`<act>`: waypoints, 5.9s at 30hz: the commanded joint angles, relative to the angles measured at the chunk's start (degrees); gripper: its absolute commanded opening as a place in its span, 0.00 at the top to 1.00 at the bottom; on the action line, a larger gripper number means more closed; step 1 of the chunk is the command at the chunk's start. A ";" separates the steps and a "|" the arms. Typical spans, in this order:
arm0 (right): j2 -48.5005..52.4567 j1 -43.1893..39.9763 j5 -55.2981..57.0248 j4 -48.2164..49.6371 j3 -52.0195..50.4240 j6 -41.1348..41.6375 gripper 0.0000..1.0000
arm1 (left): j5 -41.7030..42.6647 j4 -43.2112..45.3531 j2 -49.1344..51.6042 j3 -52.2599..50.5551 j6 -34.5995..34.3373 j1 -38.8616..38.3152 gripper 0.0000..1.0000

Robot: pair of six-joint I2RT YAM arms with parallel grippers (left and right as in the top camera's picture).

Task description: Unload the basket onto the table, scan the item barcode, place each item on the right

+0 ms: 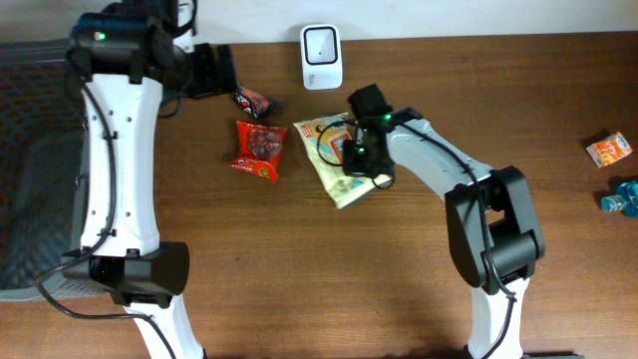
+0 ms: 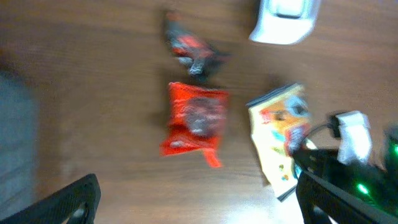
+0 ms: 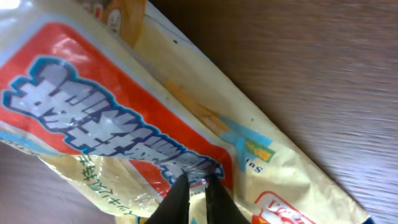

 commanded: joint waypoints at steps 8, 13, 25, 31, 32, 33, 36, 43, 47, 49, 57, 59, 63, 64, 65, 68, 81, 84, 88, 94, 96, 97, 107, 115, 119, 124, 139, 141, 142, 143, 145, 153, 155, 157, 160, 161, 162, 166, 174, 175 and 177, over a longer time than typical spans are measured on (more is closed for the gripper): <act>-13.92 -5.49 -3.93 -17.62 6.19 -4.63 0.71 | 13.70 12.46 12.68 -7.69 8.72 -9.81 0.64; -12.04 -7.93 -12.81 -8.92 -0.63 -4.83 0.82 | 19.08 19.04 19.50 -7.69 6.58 -11.56 1.00; -7.34 -9.62 -2.03 17.07 -21.38 2.43 0.83 | -15.15 15.93 32.20 -7.56 -6.14 -13.81 1.00; -8.13 -10.60 -3.61 9.99 -13.68 -4.72 0.84 | -17.55 5.22 29.42 1.38 -10.19 -13.42 1.00; -8.11 -10.38 -5.97 8.76 -11.30 -6.69 0.84 | -14.08 4.61 28.02 4.24 -8.76 -13.49 1.00; -8.11 -10.40 -7.37 8.17 -9.88 -6.27 0.84 | -3.32 5.07 25.97 7.39 -3.93 -13.46 1.00; -8.20 -11.96 -15.08 6.19 -7.98 -6.19 0.90 | 12.07 5.55 25.16 8.61 -1.27 -13.84 1.00; -8.92 -19.06 -19.37 -5.95 -5.73 -13.22 0.91 | 19.91 15.15 26.12 -5.27 6.38 -19.56 1.00; -7.21 -16.81 -19.32 3.43 -12.44 -9.40 0.92 | 20.79 26.25 26.12 -16.20 6.38 -21.90 1.00; -7.02 -16.90 -17.40 7.13 -15.10 -6.47 0.92 | 15.19 29.22 26.12 -20.28 5.01 -21.99 1.00; -7.02 -16.87 -5.77 16.98 -16.83 -5.40 0.96 | -12.28 18.56 25.11 -21.24 -12.41 -18.97 1.00; -7.02 -16.87 -7.67 17.38 -16.41 -4.61 0.96 | -12.26 16.11 23.06 -19.54 -14.14 -18.97 1.00; -8.76 -16.87 -26.73 18.32 -13.31 -4.85 0.96 | -9.42 15.82 17.62 -17.75 -12.11 -19.91 1.00; -8.92 -16.57 -38.80 22.10 -12.52 -4.79 0.96 | -9.51 15.85 17.16 -17.73 -13.44 -19.65 1.00; -8.90 -16.13 -40.17 23.08 -12.52 -4.61 0.96 | -10.38 15.85 17.16 -17.73 -14.16 -19.26 1.00; -7.78 -12.20 -36.59 23.89 -12.66 -0.61 0.96 | -12.87 16.41 17.16 -17.68 -14.67 -15.76 1.00; 2.60 -6.47 -16.24 25.92 -9.79 -2.03 0.94 | 0.66 9.44 17.11 -17.70 -10.43 -10.23 1.00; 2.56 -7.96 -16.26 16.61 -4.15 -5.11 0.96 | 3.69 8.63 17.14 -17.70 -7.78 -11.76 1.00; 2.58 -7.96 -15.91 13.03 -3.69 -4.22 0.96 | 3.74 12.37 17.16 -17.70 -7.78 -13.97 1.00; 1.84 -7.78 -13.29 8.37 -3.69 5.99 0.96 | 3.69 15.10 17.59 -17.88 -7.80 -16.39 1.00; 0.66 -7.78 -13.31 7.82 -3.67 5.68 0.96 | 3.69 16.06 17.59 -17.88 -7.78 -16.59 1.00; -0.59 -7.78 -13.27 7.63 -3.67 5.64 0.96 | 3.69 16.94 17.59 -17.94 -7.80 -16.59 1.00; -2.60 -6.43 -14.95 10.82 -2.91 1.11 0.94 | -0.31 23.23 17.75 -26.23 -10.38 -16.61 1.00; 2.43 -7.72 1.68 6.10 -3.65 4.37 0.96 | -17.35 21.29 17.38 -27.65 -10.38 -16.41 1.00; -1.81 -8.41 0.52 -0.39 -0.92 1.27 0.96 | -11.47 12.48 16.44 -18.34 -10.36 -15.32 1.00; -8.31 -8.83 -2.43 -11.61 3.54 -1.90 0.09 | 2.75 9.64 16.63 -19.39 -6.43 -15.17 0.12; -8.55 -22.25 -2.75 -19.91 3.50 -13.05 0.01 | 17.68 33.97 16.70 -38.77 0.02 -12.72 0.33; -8.55 -22.18 -2.75 -19.30 3.50 -13.05 0.01 | 17.57 35.89 16.70 -40.59 0.02 -12.76 0.58; -8.55 -22.18 -2.75 -18.47 3.48 -13.05 0.02 | 17.57 36.15 16.70 -40.87 0.02 -12.76 0.70; -8.55 -22.18 -2.73 -17.88 3.48 -13.05 0.02 | 17.16 36.48 16.70 -40.85 0.02 -12.76 0.89; -8.55 -22.18 -2.75 -16.52 3.48 -13.05 0.02 | 12.83 36.13 16.68 -40.04 0.00 -12.52 1.00; -8.37 -21.94 -8.37 -14.97 3.43 -12.35 0.02 | -8.07 25.97 13.18 -35.08 -7.43 -11.96 1.00; -8.31 -21.38 -8.15 -14.19 3.43 -12.35 0.02 | -16.87 20.52 10.58 -30.51 -8.04 -11.93 1.00; -8.31 -21.38 -8.15 -13.94 3.32 -12.35 0.02 | -23.28 17.51 7.78 -24.98 -8.02 -11.96 1.00; -7.93 -21.38 -8.17 -14.08 3.32 -12.35 0.02 | -34.60 12.57 4.20 -17.49 -8.02 -11.98 1.00; -7.52 -21.38 -8.17 -14.08 3.32 -12.35 0.02 | -42.27 10.78 2.95 -14.58 -8.02 -11.96 1.00; -6.88 -21.38 -8.17 -14.12 3.32 -12.35 0.02 | -51.87 9.38 2.12 -12.57 -8.02 -11.96 1.00; -6.36 -21.38 -8.20 -14.08 3.32 -12.35 0.02 | -57.33 8.81 1.49 -12.24 -3.67 -11.96 1.00; -6.36 -21.38 -8.17 -14.58 3.32 -12.37 0.02 | -33.07 8.92 4.31 -12.37 -3.67 -14.93 1.00; -6.36 -21.38 -8.20 -14.62 3.32 -12.37 0.02 | -30.38 8.87 5.14 -12.46 -3.67 -15.50 1.00; -6.36 -21.38 -8.20 -14.78 3.32 -12.37 0.01 | -26.21 8.87 7.06 -12.61 -3.72 -17.09 1.00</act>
